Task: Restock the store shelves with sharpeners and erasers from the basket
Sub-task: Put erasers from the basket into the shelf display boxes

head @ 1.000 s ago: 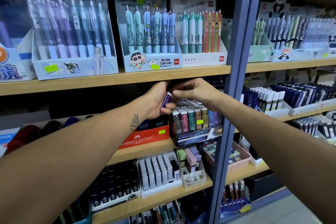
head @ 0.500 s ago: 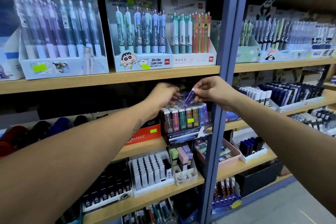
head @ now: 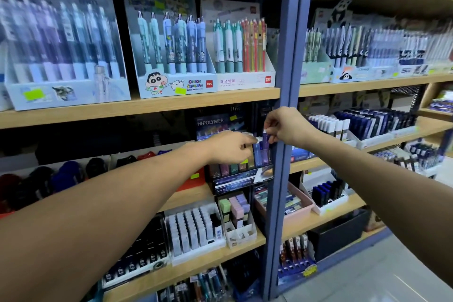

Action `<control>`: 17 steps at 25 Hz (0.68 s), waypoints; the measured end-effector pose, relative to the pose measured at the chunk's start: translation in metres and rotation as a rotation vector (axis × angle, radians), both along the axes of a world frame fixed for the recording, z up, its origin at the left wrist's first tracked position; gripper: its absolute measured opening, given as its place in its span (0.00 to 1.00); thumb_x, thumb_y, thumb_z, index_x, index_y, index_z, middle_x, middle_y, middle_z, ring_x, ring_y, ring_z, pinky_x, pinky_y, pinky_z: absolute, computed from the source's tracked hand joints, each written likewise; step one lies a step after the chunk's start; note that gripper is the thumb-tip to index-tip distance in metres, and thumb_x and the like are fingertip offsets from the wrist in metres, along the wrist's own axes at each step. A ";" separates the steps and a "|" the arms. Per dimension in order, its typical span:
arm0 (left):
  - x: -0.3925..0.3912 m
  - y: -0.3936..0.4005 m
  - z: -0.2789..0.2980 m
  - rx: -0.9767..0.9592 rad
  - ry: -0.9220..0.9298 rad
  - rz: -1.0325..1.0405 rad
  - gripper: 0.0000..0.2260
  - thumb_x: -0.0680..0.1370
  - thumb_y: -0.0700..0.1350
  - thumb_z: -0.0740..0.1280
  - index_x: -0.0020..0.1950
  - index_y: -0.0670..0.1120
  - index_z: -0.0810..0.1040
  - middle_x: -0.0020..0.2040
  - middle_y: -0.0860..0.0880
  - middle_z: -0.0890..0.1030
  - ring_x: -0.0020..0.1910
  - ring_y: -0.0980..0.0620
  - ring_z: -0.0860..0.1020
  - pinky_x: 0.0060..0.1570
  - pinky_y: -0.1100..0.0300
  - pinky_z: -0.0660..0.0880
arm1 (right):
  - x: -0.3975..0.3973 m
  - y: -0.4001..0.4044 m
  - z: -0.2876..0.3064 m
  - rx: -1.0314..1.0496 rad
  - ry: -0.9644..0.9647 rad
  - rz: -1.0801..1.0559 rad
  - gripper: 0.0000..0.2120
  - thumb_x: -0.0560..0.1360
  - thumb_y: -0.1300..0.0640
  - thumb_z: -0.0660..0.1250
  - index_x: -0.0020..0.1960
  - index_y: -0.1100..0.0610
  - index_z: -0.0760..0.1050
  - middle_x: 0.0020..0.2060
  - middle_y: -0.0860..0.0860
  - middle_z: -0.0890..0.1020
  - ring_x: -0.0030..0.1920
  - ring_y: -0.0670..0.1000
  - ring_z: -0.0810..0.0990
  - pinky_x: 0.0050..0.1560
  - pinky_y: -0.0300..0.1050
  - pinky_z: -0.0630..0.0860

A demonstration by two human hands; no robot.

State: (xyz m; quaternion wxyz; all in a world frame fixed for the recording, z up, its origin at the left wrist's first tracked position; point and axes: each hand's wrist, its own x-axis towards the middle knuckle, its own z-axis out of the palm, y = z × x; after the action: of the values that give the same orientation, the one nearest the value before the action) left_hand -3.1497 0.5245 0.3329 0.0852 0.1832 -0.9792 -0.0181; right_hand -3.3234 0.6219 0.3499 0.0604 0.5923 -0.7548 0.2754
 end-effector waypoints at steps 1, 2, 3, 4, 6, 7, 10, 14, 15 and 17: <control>-0.001 0.001 0.001 0.006 -0.003 0.009 0.23 0.80 0.46 0.59 0.76 0.54 0.69 0.75 0.53 0.71 0.70 0.48 0.72 0.66 0.61 0.69 | 0.001 -0.002 -0.002 0.032 0.034 -0.001 0.07 0.77 0.69 0.68 0.43 0.60 0.78 0.35 0.54 0.83 0.32 0.46 0.84 0.41 0.41 0.82; -0.002 0.000 0.000 0.016 -0.009 0.016 0.23 0.79 0.46 0.59 0.76 0.54 0.70 0.74 0.52 0.73 0.69 0.47 0.73 0.65 0.59 0.71 | 0.002 -0.003 -0.004 0.064 0.066 -0.001 0.06 0.77 0.68 0.69 0.43 0.60 0.79 0.37 0.55 0.83 0.33 0.47 0.84 0.43 0.44 0.82; -0.002 -0.001 0.000 0.032 -0.017 0.014 0.23 0.79 0.48 0.58 0.75 0.54 0.70 0.72 0.50 0.74 0.67 0.46 0.74 0.64 0.57 0.73 | 0.004 -0.005 -0.006 0.099 0.090 -0.005 0.05 0.77 0.67 0.70 0.44 0.60 0.80 0.40 0.56 0.84 0.35 0.48 0.84 0.45 0.46 0.82; -0.002 -0.002 -0.001 0.052 -0.015 0.003 0.24 0.77 0.49 0.57 0.73 0.54 0.72 0.70 0.49 0.76 0.65 0.46 0.75 0.63 0.54 0.74 | 0.005 -0.005 -0.008 0.128 0.115 -0.009 0.04 0.77 0.66 0.70 0.47 0.59 0.81 0.43 0.56 0.85 0.37 0.49 0.83 0.47 0.46 0.82; 0.000 -0.002 -0.001 0.077 0.030 -0.023 0.23 0.75 0.49 0.57 0.70 0.51 0.75 0.68 0.49 0.77 0.64 0.46 0.76 0.62 0.53 0.74 | 0.008 -0.004 -0.010 0.123 0.164 -0.027 0.07 0.79 0.63 0.68 0.54 0.59 0.83 0.50 0.55 0.84 0.43 0.52 0.82 0.52 0.47 0.80; 0.002 0.000 -0.001 0.073 0.075 -0.027 0.21 0.76 0.46 0.58 0.69 0.49 0.75 0.68 0.49 0.77 0.65 0.46 0.75 0.63 0.53 0.73 | 0.010 -0.004 -0.010 0.078 0.180 -0.037 0.09 0.79 0.64 0.66 0.57 0.59 0.83 0.53 0.55 0.84 0.48 0.54 0.82 0.55 0.48 0.78; 0.018 0.002 -0.002 0.017 0.271 0.027 0.18 0.77 0.39 0.61 0.67 0.44 0.76 0.67 0.46 0.76 0.66 0.46 0.73 0.65 0.55 0.70 | 0.034 0.000 -0.011 -0.113 0.133 -0.031 0.14 0.78 0.66 0.62 0.56 0.56 0.84 0.54 0.53 0.84 0.55 0.56 0.81 0.56 0.52 0.78; 0.075 0.010 -0.020 -0.043 0.503 0.046 0.10 0.73 0.35 0.62 0.51 0.42 0.78 0.48 0.47 0.76 0.53 0.44 0.75 0.51 0.55 0.69 | 0.111 0.006 -0.041 -0.214 -0.047 0.094 0.13 0.73 0.64 0.62 0.49 0.55 0.84 0.46 0.52 0.86 0.47 0.54 0.82 0.48 0.49 0.79; 0.094 0.014 -0.032 -0.038 0.518 0.060 0.07 0.72 0.35 0.62 0.48 0.42 0.76 0.46 0.48 0.74 0.50 0.45 0.74 0.48 0.54 0.69 | 0.131 0.006 -0.057 -0.204 -0.083 0.121 0.13 0.72 0.62 0.61 0.48 0.54 0.84 0.43 0.52 0.86 0.45 0.54 0.82 0.46 0.49 0.79; 0.137 0.025 -0.068 0.015 0.511 0.140 0.06 0.72 0.35 0.62 0.46 0.43 0.76 0.44 0.49 0.75 0.46 0.48 0.74 0.43 0.55 0.69 | 0.172 0.005 -0.100 -0.148 -0.158 0.137 0.13 0.72 0.61 0.61 0.48 0.51 0.83 0.42 0.51 0.85 0.44 0.54 0.82 0.45 0.49 0.79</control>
State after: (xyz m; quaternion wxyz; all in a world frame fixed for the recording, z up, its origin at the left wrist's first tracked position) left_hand -3.0129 0.5490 0.2644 0.3296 0.2407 -0.9106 -0.0650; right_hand -3.1514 0.6273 0.2501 0.0255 0.6129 -0.6925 0.3797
